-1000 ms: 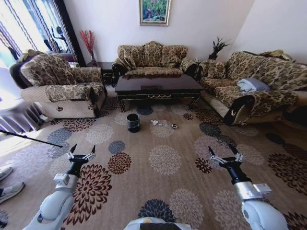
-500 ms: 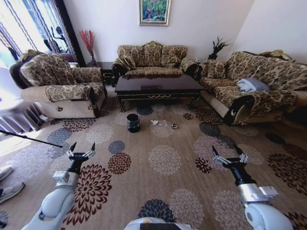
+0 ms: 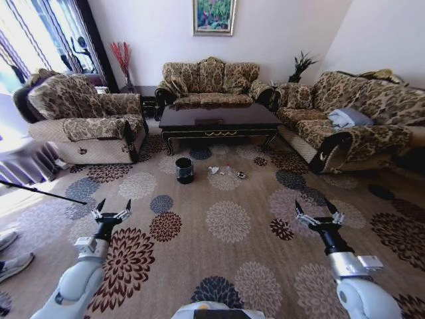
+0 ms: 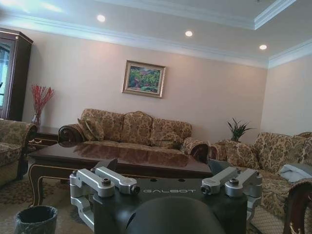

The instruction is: Move to the front of the table and pick up the trash from the floor, then place it into the trash bin.

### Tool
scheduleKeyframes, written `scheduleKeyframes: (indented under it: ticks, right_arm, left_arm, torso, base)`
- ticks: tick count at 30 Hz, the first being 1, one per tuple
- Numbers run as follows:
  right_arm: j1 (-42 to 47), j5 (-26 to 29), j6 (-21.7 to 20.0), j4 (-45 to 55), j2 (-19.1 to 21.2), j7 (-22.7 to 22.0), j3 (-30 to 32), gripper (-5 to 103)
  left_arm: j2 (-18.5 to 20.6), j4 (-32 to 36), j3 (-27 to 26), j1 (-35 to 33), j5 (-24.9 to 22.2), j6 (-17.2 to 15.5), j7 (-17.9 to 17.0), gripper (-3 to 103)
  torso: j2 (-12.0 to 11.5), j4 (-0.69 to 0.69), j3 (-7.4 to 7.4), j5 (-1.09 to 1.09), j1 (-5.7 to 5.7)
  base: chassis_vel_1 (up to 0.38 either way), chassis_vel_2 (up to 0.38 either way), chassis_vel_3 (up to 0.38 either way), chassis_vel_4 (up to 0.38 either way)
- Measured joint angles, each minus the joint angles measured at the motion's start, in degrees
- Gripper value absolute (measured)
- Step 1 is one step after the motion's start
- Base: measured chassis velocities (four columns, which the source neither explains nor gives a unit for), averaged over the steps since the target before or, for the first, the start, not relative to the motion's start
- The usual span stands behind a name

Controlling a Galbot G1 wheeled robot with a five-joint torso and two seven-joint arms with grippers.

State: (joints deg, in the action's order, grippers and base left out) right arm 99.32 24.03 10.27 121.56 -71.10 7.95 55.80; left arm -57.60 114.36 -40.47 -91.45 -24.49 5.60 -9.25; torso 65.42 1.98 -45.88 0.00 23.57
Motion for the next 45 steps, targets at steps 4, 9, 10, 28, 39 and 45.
scheduleKeyframes:
  ticks: [4,9,10,28,39,45]
  right_arm:
    - [-0.17,0.01,-0.12,-0.33,-0.11,0.00,-0.03,100]
    - [-0.62,0.07,-0.45,-0.47,0.12,-0.11,-0.10,100]
    - [-0.91,0.11,-0.72,-0.47,0.32,-0.29,-0.18,100]
    - [0.80,0.36,2.94,0.98,2.29,2.24,0.64,100]
    - [-0.36,0.75,2.59,-1.05,4.48,3.37,-1.48,100]
    - [-2.18,-0.47,1.12,-2.26,8.93,3.06,-2.92,100]
  left_arm:
    - [-0.08,-0.11,0.42,0.18,0.20,-0.20,0.00,100]
    - [-0.47,-0.34,0.74,0.20,0.48,-0.36,0.07,100]
    - [-0.64,-0.55,0.76,0.19,0.51,-0.38,0.13,100]
    - [-0.60,-0.36,-0.69,0.63,1.08,-0.25,2.20,100]
    - [-0.49,0.54,-0.06,-0.17,2.02,0.37,3.42,100]
    - [-0.42,1.35,0.17,-0.17,2.50,0.04,3.47,100]
  torso:
    - [0.00,0.00,0.00,0.00,0.00]
    - [0.00,0.00,0.00,0.00,0.00]
    - [0.00,-0.01,0.00,0.00,0.00]
    - [0.00,0.00,0.00,0.00,0.00]
    - [0.00,0.00,0.00,0.01,0.00]
    - [0.00,-0.01,0.00,0.00,0.00]
  base:
    - [0.000,0.000,0.000,0.000]
    - [0.000,0.000,0.000,0.000]
    - [0.000,0.000,0.000,0.000]
    - [0.000,0.000,0.000,0.000]
    - [0.000,0.000,0.000,0.000]
    - [0.000,0.000,0.000,0.000]
